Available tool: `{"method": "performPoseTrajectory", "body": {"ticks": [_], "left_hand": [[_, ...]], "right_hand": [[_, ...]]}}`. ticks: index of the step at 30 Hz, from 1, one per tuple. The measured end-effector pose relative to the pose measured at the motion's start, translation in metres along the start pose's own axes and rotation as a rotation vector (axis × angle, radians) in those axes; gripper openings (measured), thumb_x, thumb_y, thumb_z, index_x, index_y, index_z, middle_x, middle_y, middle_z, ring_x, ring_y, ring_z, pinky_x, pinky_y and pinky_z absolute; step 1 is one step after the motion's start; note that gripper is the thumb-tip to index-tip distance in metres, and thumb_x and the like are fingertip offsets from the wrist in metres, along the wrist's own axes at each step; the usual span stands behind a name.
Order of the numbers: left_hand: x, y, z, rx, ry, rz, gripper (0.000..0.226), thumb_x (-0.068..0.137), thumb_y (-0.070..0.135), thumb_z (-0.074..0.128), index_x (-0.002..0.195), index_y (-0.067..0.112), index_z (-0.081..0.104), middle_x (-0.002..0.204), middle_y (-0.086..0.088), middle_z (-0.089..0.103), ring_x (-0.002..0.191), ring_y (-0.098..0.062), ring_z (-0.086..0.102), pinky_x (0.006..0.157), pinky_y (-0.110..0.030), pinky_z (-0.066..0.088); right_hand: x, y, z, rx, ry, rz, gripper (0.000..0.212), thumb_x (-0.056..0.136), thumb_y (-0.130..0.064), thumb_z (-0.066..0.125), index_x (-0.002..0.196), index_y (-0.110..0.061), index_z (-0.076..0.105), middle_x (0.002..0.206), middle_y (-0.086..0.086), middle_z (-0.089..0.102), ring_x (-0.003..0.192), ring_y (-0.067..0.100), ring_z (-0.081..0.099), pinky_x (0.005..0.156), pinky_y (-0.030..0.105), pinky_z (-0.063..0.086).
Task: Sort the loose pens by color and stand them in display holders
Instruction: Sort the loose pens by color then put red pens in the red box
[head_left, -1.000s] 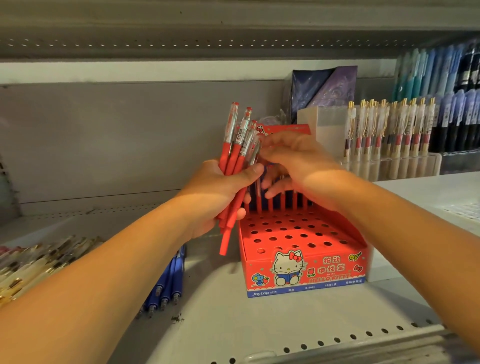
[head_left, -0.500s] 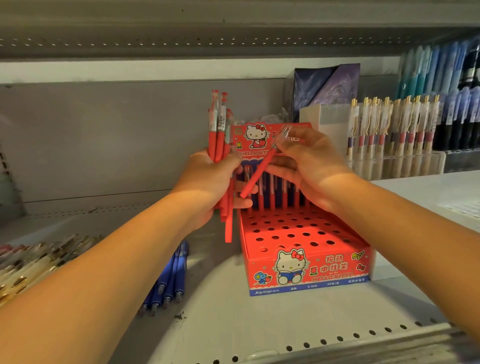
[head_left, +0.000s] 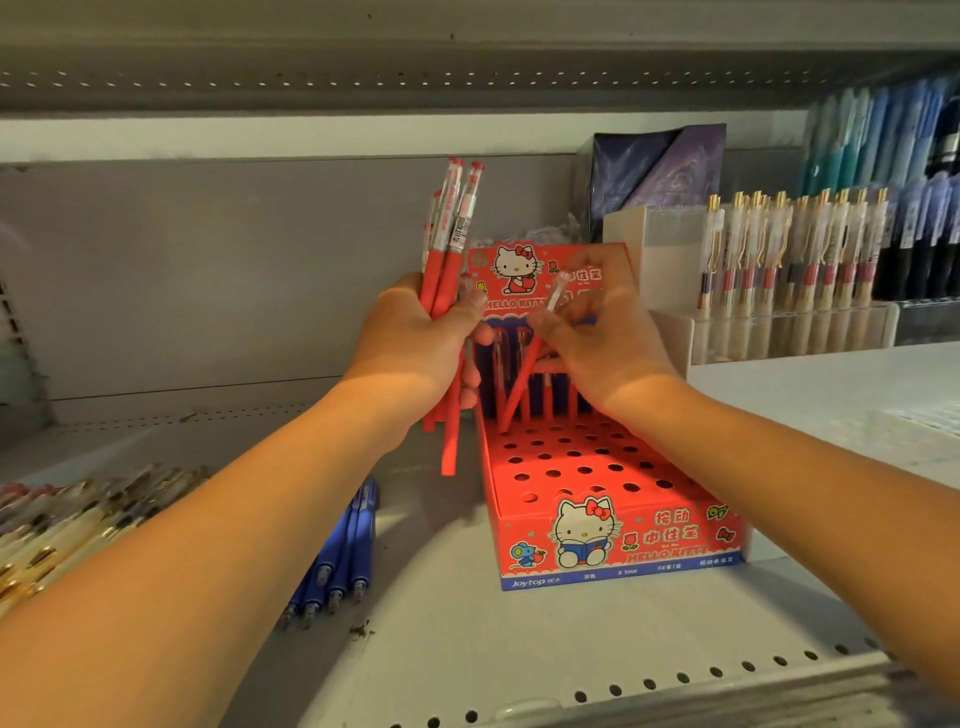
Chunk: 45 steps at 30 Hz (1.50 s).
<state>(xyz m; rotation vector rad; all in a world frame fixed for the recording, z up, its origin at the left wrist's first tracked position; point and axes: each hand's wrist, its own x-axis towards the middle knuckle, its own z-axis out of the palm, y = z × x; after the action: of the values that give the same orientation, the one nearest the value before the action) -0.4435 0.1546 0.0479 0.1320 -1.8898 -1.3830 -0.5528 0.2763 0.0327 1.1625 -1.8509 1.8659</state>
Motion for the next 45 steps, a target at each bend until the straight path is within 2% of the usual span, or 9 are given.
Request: {"method": "performPoseTrajectory", "body": {"ticks": [5, 14, 18, 22, 27, 30, 34, 41, 45], "left_hand": [[-0.003, 0.002, 0.002, -0.011, -0.045, -0.021, 0.008, 0.098, 0.025, 0.06, 0.095, 0.018, 0.059, 0.063, 0.006, 0.068, 0.038, -0.014, 0.052, 0.039, -0.026, 0.046], [-0.005, 0.001, 0.002, -0.045, -0.084, -0.025, 0.009, 0.098, 0.027, 0.06, 0.094, 0.019, 0.059, 0.066, 0.004, 0.07, 0.04, -0.015, 0.054, 0.04, -0.026, 0.047], [-0.006, 0.001, 0.002, -0.08, -0.113, -0.029, 0.007, 0.099, 0.026, 0.059, 0.095, 0.02, 0.059, 0.067, 0.003, 0.07, 0.04, -0.014, 0.054, 0.039, -0.025, 0.046], [-0.005, 0.001, 0.002, -0.081, -0.122, -0.016, 0.004, 0.099, 0.024, 0.059, 0.096, 0.02, 0.059, 0.075, 0.0, 0.074, 0.039, -0.014, 0.053, 0.038, -0.025, 0.046], [-0.005, 0.0, 0.001, -0.08, -0.149, -0.008, 0.005, 0.099, 0.026, 0.059, 0.099, 0.02, 0.059, 0.083, -0.001, 0.076, 0.04, -0.017, 0.053, 0.039, -0.026, 0.045], [-0.004, -0.001, 0.0, -0.087, -0.169, -0.019, 0.01, 0.097, 0.028, 0.061, 0.097, 0.017, 0.061, 0.085, -0.006, 0.076, 0.042, -0.02, 0.053, 0.041, -0.027, 0.044], [-0.003, -0.003, 0.0, -0.099, -0.187, -0.031, 0.016, 0.096, 0.029, 0.063, 0.095, 0.013, 0.064, 0.084, -0.016, 0.075, 0.041, -0.022, 0.052, 0.04, -0.026, 0.043], [-0.004, -0.002, 0.001, -0.134, -0.231, -0.052, 0.023, 0.096, 0.031, 0.062, 0.094, 0.008, 0.066, 0.085, -0.019, 0.074, 0.044, -0.024, 0.051, 0.041, -0.026, 0.042], [-0.008, 0.0, 0.002, -0.167, -0.278, -0.087, 0.023, 0.098, 0.029, 0.059, 0.091, 0.009, 0.065, 0.079, -0.016, 0.074, 0.041, -0.019, 0.051, 0.038, -0.023, 0.04]], "right_hand": [[0.0, 0.005, 0.003, -0.055, -0.024, -0.035, 0.043, 0.087, -0.01, 0.071, 0.107, -0.036, 0.044, 0.08, 0.002, 0.065, 0.065, 0.018, 0.07, 0.055, 0.03, 0.06], [-0.003, 0.008, 0.002, -0.215, 0.02, -0.136, 0.046, 0.079, -0.019, 0.08, 0.101, -0.037, 0.043, 0.068, -0.002, 0.063, 0.052, 0.011, 0.066, 0.056, 0.033, 0.058], [-0.005, 0.009, 0.006, -0.255, -0.14, -0.121, 0.034, 0.086, -0.011, 0.072, 0.105, -0.03, 0.051, 0.071, 0.002, 0.066, 0.058, 0.011, 0.067, 0.06, 0.032, 0.059], [-0.006, 0.009, 0.008, -0.363, -0.316, -0.117, 0.038, 0.089, -0.007, 0.066, 0.091, -0.043, 0.053, 0.078, -0.004, 0.066, 0.061, 0.004, 0.064, 0.062, 0.025, 0.054], [-0.004, 0.0, 0.001, -0.409, -0.291, -0.168, 0.035, 0.091, -0.005, 0.055, 0.097, -0.039, 0.063, 0.082, 0.001, 0.068, 0.064, 0.012, 0.062, 0.061, 0.02, 0.049], [-0.001, -0.01, 0.0, -0.148, -0.192, -0.049, 0.033, 0.092, -0.001, 0.049, 0.109, -0.021, 0.067, 0.091, 0.012, 0.069, 0.069, 0.024, 0.064, 0.056, 0.031, 0.056], [-0.002, -0.02, -0.004, 0.299, -0.233, 0.15, 0.022, 0.091, -0.001, 0.055, 0.102, -0.014, 0.069, 0.093, 0.011, 0.072, 0.076, 0.019, 0.067, 0.049, 0.031, 0.054], [-0.003, -0.015, -0.006, 0.347, -0.29, 0.171, 0.022, 0.091, -0.012, 0.066, 0.113, -0.012, 0.066, 0.082, -0.001, 0.07, 0.074, 0.01, 0.066, 0.056, 0.028, 0.048], [-0.003, -0.013, -0.009, 0.335, -0.306, 0.169, 0.01, 0.088, -0.016, 0.07, 0.098, -0.018, 0.069, 0.08, -0.002, 0.067, 0.069, 0.008, 0.065, 0.059, 0.027, 0.049]]}}
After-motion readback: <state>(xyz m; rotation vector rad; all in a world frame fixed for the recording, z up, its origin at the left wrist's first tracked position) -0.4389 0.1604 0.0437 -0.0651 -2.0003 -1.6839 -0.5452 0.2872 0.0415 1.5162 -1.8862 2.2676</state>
